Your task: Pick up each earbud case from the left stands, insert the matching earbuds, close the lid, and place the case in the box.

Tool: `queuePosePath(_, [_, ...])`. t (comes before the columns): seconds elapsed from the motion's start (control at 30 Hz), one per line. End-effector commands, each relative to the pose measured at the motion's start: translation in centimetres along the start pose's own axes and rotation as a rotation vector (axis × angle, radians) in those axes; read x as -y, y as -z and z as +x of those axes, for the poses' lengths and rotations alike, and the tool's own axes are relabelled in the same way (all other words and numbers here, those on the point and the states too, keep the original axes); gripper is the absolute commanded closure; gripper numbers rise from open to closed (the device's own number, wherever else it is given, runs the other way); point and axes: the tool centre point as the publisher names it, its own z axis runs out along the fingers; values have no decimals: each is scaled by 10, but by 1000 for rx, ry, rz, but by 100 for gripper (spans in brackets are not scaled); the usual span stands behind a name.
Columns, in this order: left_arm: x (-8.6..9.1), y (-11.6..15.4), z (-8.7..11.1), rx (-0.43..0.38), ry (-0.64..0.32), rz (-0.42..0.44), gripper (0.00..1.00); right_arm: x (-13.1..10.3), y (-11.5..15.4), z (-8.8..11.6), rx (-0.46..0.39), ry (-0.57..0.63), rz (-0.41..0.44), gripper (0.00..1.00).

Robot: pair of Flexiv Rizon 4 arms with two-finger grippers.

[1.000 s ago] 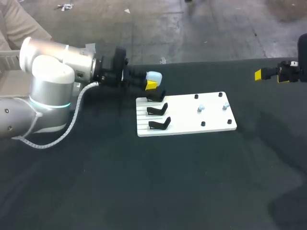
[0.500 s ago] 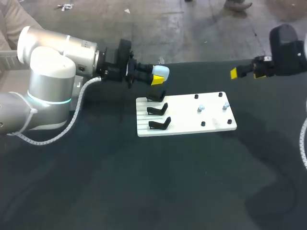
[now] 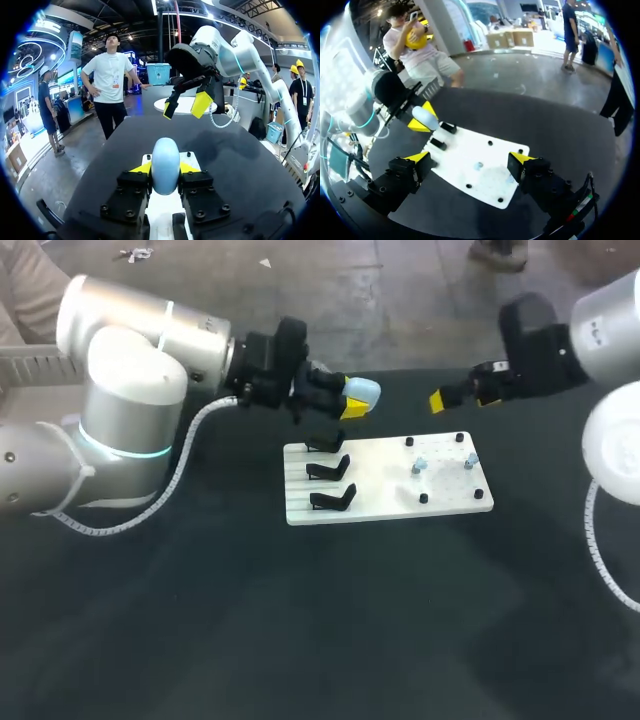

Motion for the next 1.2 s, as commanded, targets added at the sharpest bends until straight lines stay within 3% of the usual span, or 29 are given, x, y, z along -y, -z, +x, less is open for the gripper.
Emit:
queuePosePath(0.03, [-6, -12, -5, -17, -9, 20, 100, -3, -20, -12, -17, 9, -75, 0])
queuePosePath(0.47, [-13, -22, -9, -26, -18, 15, 100, -18, -35, -19, -26, 38, -127, 0])
queuePosePath(1.2, [6, -20, -13, 18, -34, 50, 100, -13, -40, -32, -30, 47, -104, 0])
